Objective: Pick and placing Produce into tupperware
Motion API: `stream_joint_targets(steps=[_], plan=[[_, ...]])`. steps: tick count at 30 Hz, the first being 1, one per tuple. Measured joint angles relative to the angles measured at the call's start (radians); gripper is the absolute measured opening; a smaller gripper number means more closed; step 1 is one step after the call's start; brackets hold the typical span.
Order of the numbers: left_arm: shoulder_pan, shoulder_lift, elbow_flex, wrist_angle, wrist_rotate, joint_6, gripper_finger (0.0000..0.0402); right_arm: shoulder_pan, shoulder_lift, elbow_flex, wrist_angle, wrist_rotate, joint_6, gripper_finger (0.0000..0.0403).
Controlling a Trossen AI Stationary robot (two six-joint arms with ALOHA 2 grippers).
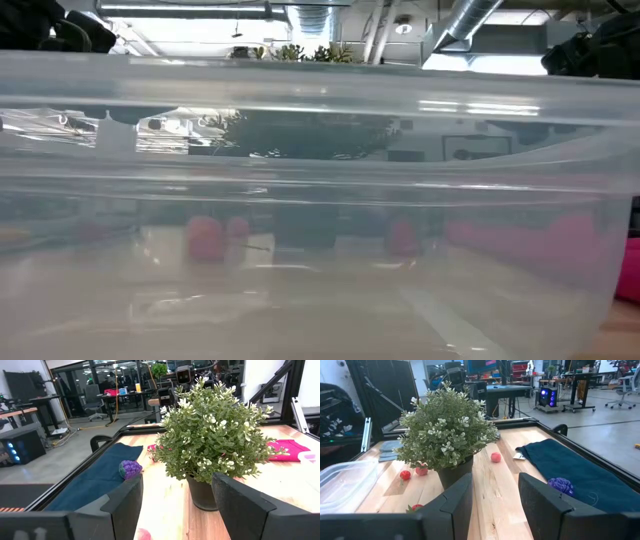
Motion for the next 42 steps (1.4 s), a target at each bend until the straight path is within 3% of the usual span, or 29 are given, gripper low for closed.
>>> stream_joint_targets(steps=[30, 33, 36, 42], plan=[[0.0, 0.0, 0.0, 0.0, 0.0, 0.0, 0.0229, 0.0, 0.0, 0.0, 0.0, 0.0, 0.0, 0.0182], [0.0, 0.0, 0.0, 0.005, 0.0, -0.001, 0.0229, -0.001, 0.0, 0.0, -0.002, 0.015, -0.121, 0.0182], [0.0, 0.0, 0.0, 0.009, 0.0, -0.067, 0.0229, -0.002, 0.0, 0.0, -0.002, 0.02, -0.259, 0.0182], [0.0, 0.0, 0.0, 0.018, -0.005, -0.261, 0.0229, -0.002, 0.0, 0.0, -0.005, 0.019, -0.289, 0.0182]])
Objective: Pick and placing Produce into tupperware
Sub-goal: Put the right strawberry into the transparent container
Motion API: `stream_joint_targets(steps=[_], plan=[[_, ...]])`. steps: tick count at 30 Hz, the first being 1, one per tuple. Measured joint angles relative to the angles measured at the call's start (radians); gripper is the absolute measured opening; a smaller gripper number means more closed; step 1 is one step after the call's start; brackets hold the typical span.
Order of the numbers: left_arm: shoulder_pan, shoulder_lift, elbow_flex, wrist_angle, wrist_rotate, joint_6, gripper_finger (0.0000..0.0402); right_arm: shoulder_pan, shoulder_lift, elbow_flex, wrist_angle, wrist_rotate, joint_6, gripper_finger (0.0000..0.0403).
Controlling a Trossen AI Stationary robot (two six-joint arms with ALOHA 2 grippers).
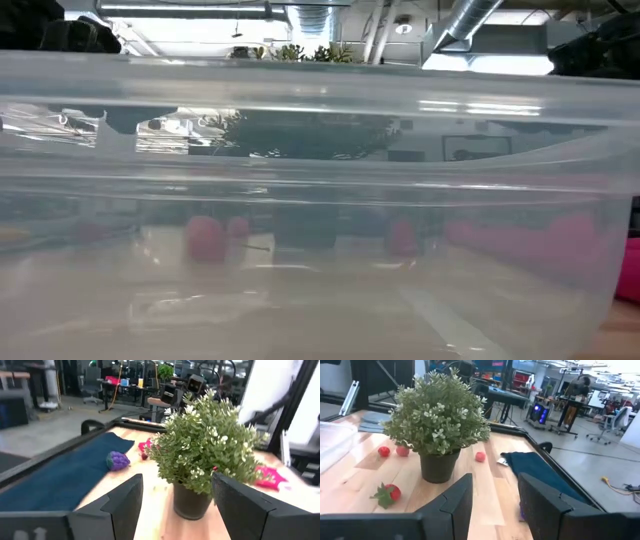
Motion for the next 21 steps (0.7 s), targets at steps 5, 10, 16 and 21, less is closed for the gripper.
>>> stream_joint_targets(steps=[5, 10, 16, 21], plan=[[0.0, 0.0, 0.0, 0.032, -0.061, -0.025, 0.0229, 0.016, 0.0, 0.0, 0.092, -0.034, 0.265, 0.0182], [0.0, 0.0, 0.0, 0.002, -0.1, -0.141, 0.0229, 0.031, -0.002, 0.0, 0.275, -0.01, 0.532, 0.0182], [0.0, 0.0, 0.0, 0.013, -0.174, -0.276, 0.0229, 0.033, -0.002, 0.0, 0.369, -0.009, 0.876, 0.0182], [0.0, 0.0, 0.0, 0.019, -0.229, -0.344, 0.0229, 0.035, -0.002, 0.0, 0.274, -0.01, 0.934, 0.0182]])
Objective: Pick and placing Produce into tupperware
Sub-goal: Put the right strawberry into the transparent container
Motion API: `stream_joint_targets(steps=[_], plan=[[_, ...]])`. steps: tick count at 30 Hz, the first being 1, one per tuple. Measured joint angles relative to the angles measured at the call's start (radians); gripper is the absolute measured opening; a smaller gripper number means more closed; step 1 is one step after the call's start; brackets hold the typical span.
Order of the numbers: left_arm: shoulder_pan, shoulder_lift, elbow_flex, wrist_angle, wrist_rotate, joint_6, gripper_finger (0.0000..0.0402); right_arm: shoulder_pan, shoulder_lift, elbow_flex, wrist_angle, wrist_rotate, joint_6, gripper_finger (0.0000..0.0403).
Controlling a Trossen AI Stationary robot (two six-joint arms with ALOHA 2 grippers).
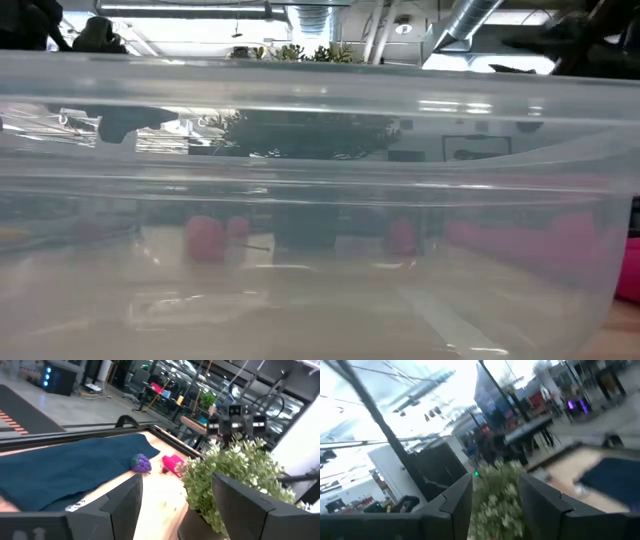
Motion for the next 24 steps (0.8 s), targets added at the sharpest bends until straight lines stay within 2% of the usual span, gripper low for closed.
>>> stream_joint_targets(steps=[2, 6, 10, 12, 16, 21, 24], plan=[[0.0, 0.0, 0.0, 0.0, 0.0, 0.0, 0.0229, 0.0, 0.001, 0.0, -0.036, 0.004, 0.057, 0.0182], [0.0, 0.0, 0.0, 0.0, -0.007, 0.043, 0.0229, 0.009, 0.01, 0.0, -0.065, 0.085, 0.098, 0.0182], [0.0, 0.0, 0.0, 0.003, -0.011, 0.091, 0.0229, 0.043, 0.015, 0.0, -0.014, 0.025, -0.082, 0.0182], [0.0, 0.0, 0.0, 0.018, -0.006, 0.118, 0.0229, 0.072, 0.015, 0.002, 0.024, -0.007, -0.121, 0.0182], [0.0, 0.0, 0.0, 0.081, 0.03, 0.178, 0.0229, 0.147, 0.022, 0.061, -0.008, -0.022, -0.166, 0.0182], [0.0, 0.0, 0.0, 0.167, 0.046, 0.226, 0.0229, 0.251, 0.145, 0.196, -0.183, 0.016, -0.161, 0.0182], [0.0, 0.0, 0.0, 0.178, 0.045, 0.237, 0.0229, 0.339, 0.28, 0.302, -0.303, 0.086, -0.16, 0.0182]])
